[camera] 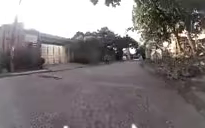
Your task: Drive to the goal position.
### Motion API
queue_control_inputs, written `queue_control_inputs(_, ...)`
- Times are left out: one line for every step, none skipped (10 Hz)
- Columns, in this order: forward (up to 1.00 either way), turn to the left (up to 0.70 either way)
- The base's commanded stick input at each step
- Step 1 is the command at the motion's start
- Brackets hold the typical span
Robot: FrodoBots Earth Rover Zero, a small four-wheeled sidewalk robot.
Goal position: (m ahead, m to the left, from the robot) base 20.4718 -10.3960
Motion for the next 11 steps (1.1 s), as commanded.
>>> queue_control_inputs(1.0,-0.38)
queue_control_inputs(1.0,0.0)
queue_control_inputs(1.0,0.0)
queue_control_inputs(1.0,0.0)
queue_control_inputs(1.0,0.0)
queue_control_inputs(1.0,0.0)
queue_control_inputs(1.0,0.0)
queue_control_inputs(1.0,0.0)
queue_control_inputs(1.0,0.0)
queue_control_inputs(1.0,0.0)
queue_control_inputs(1.0,-0.06)
